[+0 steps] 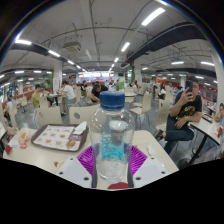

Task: Pour water

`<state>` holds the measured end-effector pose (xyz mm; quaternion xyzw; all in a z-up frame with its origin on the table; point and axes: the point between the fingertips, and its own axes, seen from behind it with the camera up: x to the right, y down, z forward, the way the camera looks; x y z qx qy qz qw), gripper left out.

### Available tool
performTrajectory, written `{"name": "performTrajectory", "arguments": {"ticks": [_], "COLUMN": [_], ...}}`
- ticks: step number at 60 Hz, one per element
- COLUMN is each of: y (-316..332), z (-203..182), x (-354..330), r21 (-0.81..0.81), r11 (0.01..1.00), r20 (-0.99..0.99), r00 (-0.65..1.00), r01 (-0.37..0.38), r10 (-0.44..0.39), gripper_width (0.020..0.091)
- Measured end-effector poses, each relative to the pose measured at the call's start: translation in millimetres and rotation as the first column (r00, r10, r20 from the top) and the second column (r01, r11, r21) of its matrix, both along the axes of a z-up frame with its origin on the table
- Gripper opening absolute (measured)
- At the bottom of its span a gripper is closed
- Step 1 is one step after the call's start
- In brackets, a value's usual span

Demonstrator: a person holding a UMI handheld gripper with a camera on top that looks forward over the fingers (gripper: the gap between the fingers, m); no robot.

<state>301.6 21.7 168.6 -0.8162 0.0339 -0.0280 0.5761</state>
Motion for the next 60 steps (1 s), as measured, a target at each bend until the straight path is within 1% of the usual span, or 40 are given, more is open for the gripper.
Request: {"name": "performTrajectory", "arguments": {"ticks": [6,9,18,19,20,25,26,30,34,38,39,40,44,45,48,52,57,60], "y": [-7,-7,-25,-25,-22,-26,-14,-25,-20,-27,-26,-28,-42,-46,-59,-82,-116,-135], "z": [-38,-62,-105,-111,-107,-109,-114,-108,-111,-112,-115,-116,-117,-118,-119,-114,-104,-96], "x": [23,23,38,33,33,36,35,35,35,38,38,39,39,39,39,30,8,-11], "r21": [-0.048,-0.067,-0.111,-0.118,-0.087,-0.072,-0.072,-0.065,-0.071,-0.117,-0.132,-0.145,-0.198,-0.211,-0.244,-0.288,-0.340,-0.366], "r11": [0.999,0.998,0.993,0.992,0.996,0.997,0.996,0.996,0.996,0.991,0.989,0.986,0.975,0.972,0.960,0.944,0.924,0.914], "r20": [0.040,0.044,0.006,-0.001,-0.003,0.000,0.000,-0.002,0.001,0.006,0.008,0.010,0.017,0.020,0.032,0.041,0.026,0.014], "r00": [0.999,0.999,1.000,0.999,0.999,0.999,0.999,0.999,0.999,0.998,0.998,0.997,0.995,0.994,0.991,0.987,0.984,0.983], "r01": [0.007,0.013,0.029,0.032,0.034,0.042,0.046,0.053,0.050,0.067,0.070,0.076,0.100,0.108,0.136,0.159,0.175,0.175], "r10": [-0.005,-0.010,-0.028,-0.032,-0.035,-0.042,-0.046,-0.054,-0.050,-0.067,-0.070,-0.075,-0.099,-0.106,-0.132,-0.154,-0.176,-0.183], "gripper_width": [0.0397,0.0397,0.0401,0.0419,0.0412,0.0409,0.0411,0.0463,0.0528,0.0577,0.0604,0.0647,0.0842,0.0867,0.0833,0.0859,0.0848,0.0853]}}
